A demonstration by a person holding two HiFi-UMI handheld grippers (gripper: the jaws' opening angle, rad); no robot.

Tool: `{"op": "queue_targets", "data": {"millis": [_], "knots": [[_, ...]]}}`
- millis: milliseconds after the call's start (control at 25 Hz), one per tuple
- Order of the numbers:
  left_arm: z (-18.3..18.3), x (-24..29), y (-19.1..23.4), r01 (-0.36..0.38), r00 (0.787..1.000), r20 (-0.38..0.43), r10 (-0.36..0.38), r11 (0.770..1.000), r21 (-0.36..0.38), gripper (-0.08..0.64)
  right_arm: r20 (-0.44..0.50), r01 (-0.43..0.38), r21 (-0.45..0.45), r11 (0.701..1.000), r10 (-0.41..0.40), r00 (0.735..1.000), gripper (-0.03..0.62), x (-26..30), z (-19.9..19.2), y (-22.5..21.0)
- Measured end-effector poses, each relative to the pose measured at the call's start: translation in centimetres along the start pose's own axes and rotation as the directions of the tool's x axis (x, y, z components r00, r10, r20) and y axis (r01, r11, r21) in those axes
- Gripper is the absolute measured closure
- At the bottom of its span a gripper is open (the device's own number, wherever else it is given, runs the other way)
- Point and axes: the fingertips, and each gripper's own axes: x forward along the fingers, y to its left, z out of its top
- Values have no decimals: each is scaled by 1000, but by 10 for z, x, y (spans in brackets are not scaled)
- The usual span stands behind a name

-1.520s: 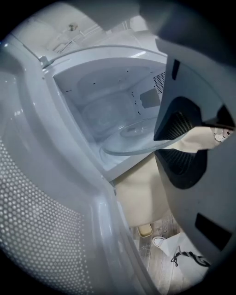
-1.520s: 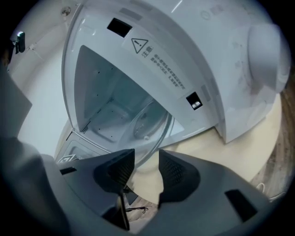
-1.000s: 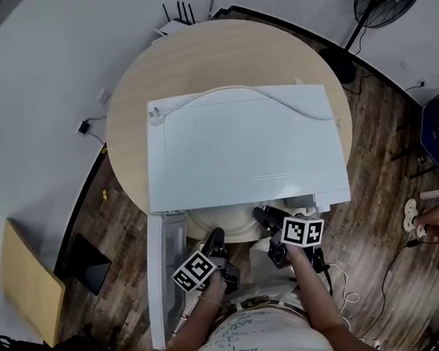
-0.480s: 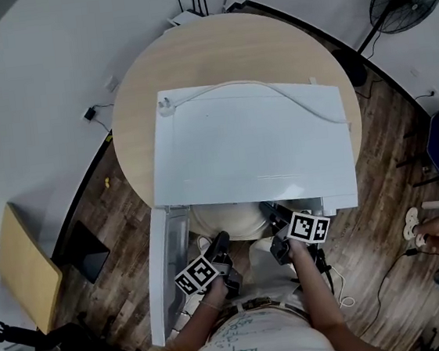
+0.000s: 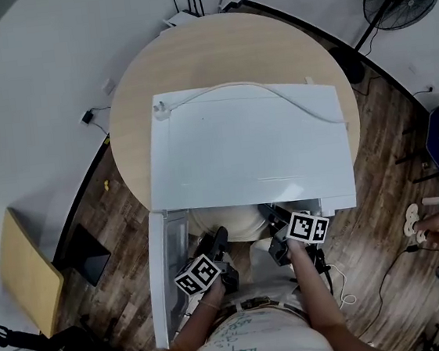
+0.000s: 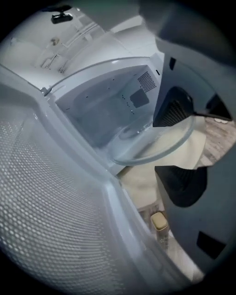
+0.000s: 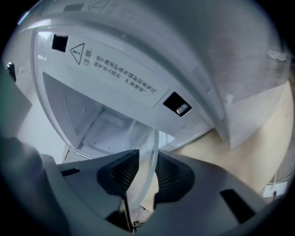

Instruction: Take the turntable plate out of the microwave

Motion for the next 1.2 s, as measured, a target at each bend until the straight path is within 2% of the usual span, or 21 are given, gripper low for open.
{"op": "queue_targets", "data": {"millis": [120,240,360,640,680,720,800,1040,1200], "knots": [[29,8,7,-43,996,78,37,996,73,293,14,0,29,1000,0,1000,506,-2,2,-3],[53,20,13,-64,991,121,53,994,89,293,21,5,27,1000,-6,1000,506,-5,3,-6],[62,27,15,-81,990,125,67,991,104,293,22,9,21,1000,-9,1000,502,-5,2,-6],[64,51,20,-88,991,102,85,996,33,295,25,5,2,1000,-5,1000,500,-6,2,-4],[62,53,18,-79,993,91,76,997,27,302,25,5,-8,1000,-5,1000,500,-6,3,-4],[61,55,16,-68,994,83,66,998,18,354,25,6,-18,1000,-6,1000,497,-6,3,-4],[59,55,13,-52,995,86,52,999,-5,386,28,5,-28,1000,-4,1000,494,-7,4,-4],[52,45,14,-8,995,101,16,997,-79,415,40,-9,-20,1000,10,999,503,-10,4,-5],[51,35,11,32,993,115,-22,996,-80,438,26,-33,-13,999,33,999,505,-13,0,-4]]}}
